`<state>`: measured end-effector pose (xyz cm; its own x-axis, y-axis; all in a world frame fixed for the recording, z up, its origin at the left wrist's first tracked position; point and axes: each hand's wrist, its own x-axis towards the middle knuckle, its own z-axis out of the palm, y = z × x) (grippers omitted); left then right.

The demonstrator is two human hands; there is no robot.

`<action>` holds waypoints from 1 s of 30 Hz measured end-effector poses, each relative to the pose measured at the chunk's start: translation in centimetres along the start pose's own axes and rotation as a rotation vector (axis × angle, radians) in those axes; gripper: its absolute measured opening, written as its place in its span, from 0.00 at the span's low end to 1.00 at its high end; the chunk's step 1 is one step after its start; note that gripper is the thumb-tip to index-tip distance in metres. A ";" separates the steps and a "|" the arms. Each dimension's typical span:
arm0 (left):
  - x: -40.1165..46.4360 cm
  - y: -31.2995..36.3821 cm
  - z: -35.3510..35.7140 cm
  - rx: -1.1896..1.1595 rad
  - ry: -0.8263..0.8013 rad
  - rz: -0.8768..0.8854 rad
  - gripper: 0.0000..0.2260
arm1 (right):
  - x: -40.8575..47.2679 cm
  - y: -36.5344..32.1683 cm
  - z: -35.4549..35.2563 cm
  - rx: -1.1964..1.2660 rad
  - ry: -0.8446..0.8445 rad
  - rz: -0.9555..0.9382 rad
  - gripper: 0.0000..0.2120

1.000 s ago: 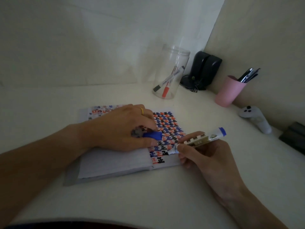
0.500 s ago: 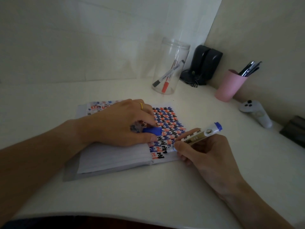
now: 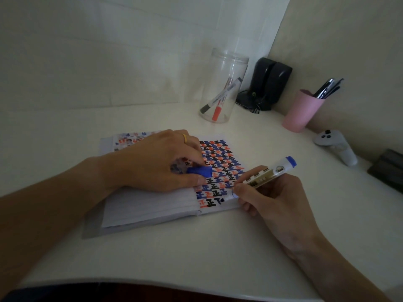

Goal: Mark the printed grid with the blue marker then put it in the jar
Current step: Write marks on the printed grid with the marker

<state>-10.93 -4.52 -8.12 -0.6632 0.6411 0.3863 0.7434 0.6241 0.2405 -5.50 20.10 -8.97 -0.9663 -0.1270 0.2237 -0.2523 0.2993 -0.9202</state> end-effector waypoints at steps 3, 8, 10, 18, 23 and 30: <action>0.0 0.0 0.0 -0.001 -0.001 -0.002 0.16 | 0.0 0.1 0.1 -0.007 -0.002 0.008 0.01; 0.0 0.0 0.1 -0.006 0.000 -0.011 0.16 | 0.1 0.1 0.0 -0.008 0.012 0.008 0.02; 0.0 0.0 0.1 -0.010 0.001 -0.009 0.16 | 0.0 -0.1 0.0 0.010 -0.008 -0.010 0.02; 0.0 0.0 0.0 -0.021 0.009 0.001 0.16 | -0.1 -0.4 0.1 -0.023 -0.035 -0.012 0.02; 0.0 0.0 0.0 -0.011 0.006 0.001 0.15 | -0.3 -0.7 0.2 -0.029 -0.079 -0.026 0.02; 0.0 0.0 0.1 -0.008 0.013 -0.005 0.15 | 0.1 -0.2 0.3 -0.039 0.000 -0.009 0.03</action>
<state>-10.94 -4.53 -8.21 -0.6655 0.6324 0.3963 0.7410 0.6234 0.2495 -5.54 19.70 -8.85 -0.9641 -0.1295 0.2318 -0.2625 0.3352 -0.9048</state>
